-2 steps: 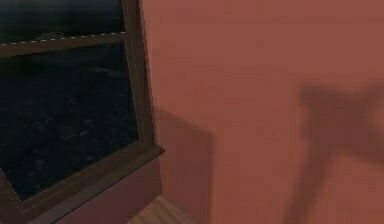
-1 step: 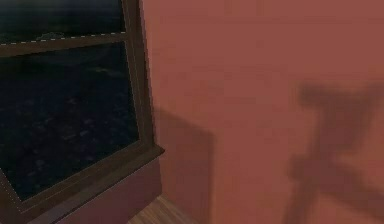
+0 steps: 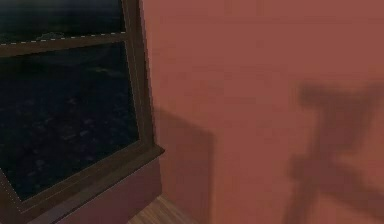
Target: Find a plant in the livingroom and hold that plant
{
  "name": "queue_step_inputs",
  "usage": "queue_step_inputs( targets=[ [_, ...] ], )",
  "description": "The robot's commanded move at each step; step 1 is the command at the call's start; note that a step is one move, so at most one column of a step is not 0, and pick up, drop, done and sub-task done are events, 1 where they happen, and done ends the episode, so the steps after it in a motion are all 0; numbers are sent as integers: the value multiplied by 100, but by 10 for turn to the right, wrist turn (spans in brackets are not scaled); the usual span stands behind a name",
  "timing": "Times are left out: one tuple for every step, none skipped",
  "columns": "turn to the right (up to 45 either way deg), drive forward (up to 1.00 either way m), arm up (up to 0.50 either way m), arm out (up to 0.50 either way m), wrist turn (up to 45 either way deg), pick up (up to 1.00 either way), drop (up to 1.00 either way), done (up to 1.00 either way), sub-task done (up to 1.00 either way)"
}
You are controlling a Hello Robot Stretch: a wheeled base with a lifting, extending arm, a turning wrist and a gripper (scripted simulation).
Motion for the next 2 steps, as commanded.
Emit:
queue_step_inputs(
  targets=[
    [0,0,10,0,0,0,0,0,0],
    [0,0,0,0,0,0,0,100,0]
  ],
)
